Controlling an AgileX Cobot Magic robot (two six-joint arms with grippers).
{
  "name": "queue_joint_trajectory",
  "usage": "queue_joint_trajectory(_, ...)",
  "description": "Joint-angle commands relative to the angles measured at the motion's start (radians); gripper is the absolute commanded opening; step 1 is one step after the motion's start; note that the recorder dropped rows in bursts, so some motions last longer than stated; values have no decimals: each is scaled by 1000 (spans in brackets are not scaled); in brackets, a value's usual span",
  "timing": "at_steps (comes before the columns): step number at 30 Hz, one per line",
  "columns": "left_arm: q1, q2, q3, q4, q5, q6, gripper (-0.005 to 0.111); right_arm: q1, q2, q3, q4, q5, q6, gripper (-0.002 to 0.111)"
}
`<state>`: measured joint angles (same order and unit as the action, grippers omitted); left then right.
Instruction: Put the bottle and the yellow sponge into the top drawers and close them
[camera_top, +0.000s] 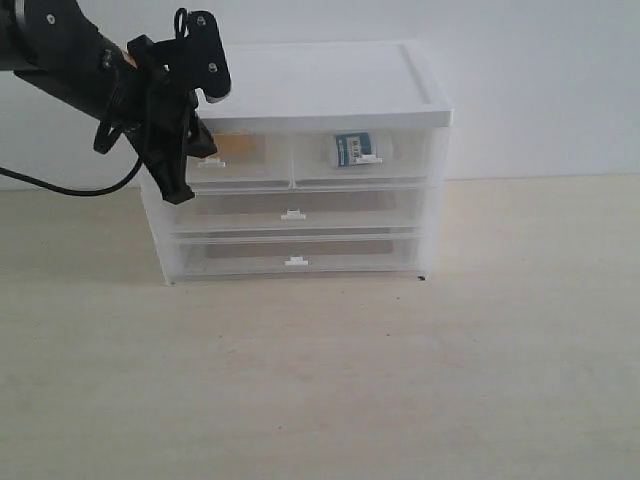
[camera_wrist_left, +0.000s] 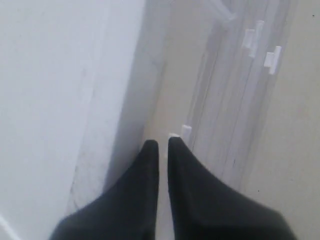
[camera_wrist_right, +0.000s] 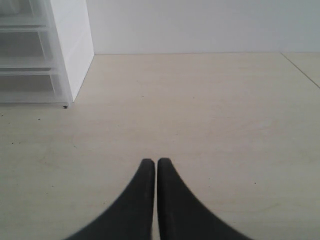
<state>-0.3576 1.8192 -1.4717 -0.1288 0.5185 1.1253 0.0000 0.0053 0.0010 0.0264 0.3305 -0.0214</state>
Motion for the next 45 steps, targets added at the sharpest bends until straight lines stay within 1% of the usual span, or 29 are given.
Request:
queue_joint_trajectory(1, -1, 3, -1, -2, -133, -12, 4, 0, -5, -1, -2, -9, -2, 0)
queue_joint_trajectory(3, -1, -4, -1, -4, -86, -12, 4, 0, -5, -1, -2, -9, -2, 0)
queue_joint_trajectory(5, -1, -27, -1, -4, 22, -12, 4, 0, -5, -1, -2, -9, -2, 0)
queue_joint_trajectory(6, -1, -55, -1, -4, 108, -14, 4, 0, -5, -1, -2, -9, -2, 0)
queue_joint_trajectory(7, -1, -88, -1, -2, 177, -68, 4, 0, -5, -1, -2, -9, -2, 0)
queue_joint_trajectory(10, -1, -161, -1, 42, 252, -322, 4, 0, -5, -1, -2, -9, -2, 0)
queue_joint_trajectory(11, -1, -189, -1, 51, 297, -437, 4, 0, -5, -1, -2, -9, -2, 0)
queue_joint_trajectory(13, -1, -222, 2, 68, 343, -567, 4, 0, -5, -1, -2, -9, -2, 0)
queue_joint_trajectory(16, -1, -294, 45, 136, 348, -781, 4, 0, -5, -1, -2, -9, -2, 0)
queue_joint_trajectory(17, -1, -326, 74, 208, 336, -933, 4, 0, -5, -1, -2, -9, -2, 0)
queue_joint_trajectory(18, -1, -376, 113, 314, 319, -1085, 4, 0, -5, -1, -2, -9, -2, 0)
queue_joint_trajectory(21, -1, -448, 193, 475, 304, -1237, 4, 0, -5, -1, -2, -9, -2, 0)
queue_joint_trajectory(23, -1, -502, 246, 533, 300, -1272, 4, 0, -5, -1, -2, -9, -2, 0)
queue_joint_trajectory(26, -1, -588, 337, 540, 269, -1308, 4, 0, -5, -1, -2, -9, -2, 0)
queue_joint_trajectory(31, -1, -780, 510, 540, 115, -1429, 4, 0, -5, -1, -2, -9, -2, 0)
queue_joint_trajectory(35, -1, -940, 626, 538, 29, -1447, 4, 0, -5, -1, -2, -9, -2, 0)
queue_joint_trajectory(40, -1, -1117, 731, 548, 34, -1394, 4, 0, -5, -1, -2, -9, -2, 0)
queue_joint_trajectory(43, -1, -1211, 761, 504, 78, -1399, 4, 0, -5, -1, -2, -9, -2, 0)
queue_joint_trajectory(45, -1, -1257, 777, 500, 75, -1403, 4, 0, -5, -1, -2, -9, -2, 0)
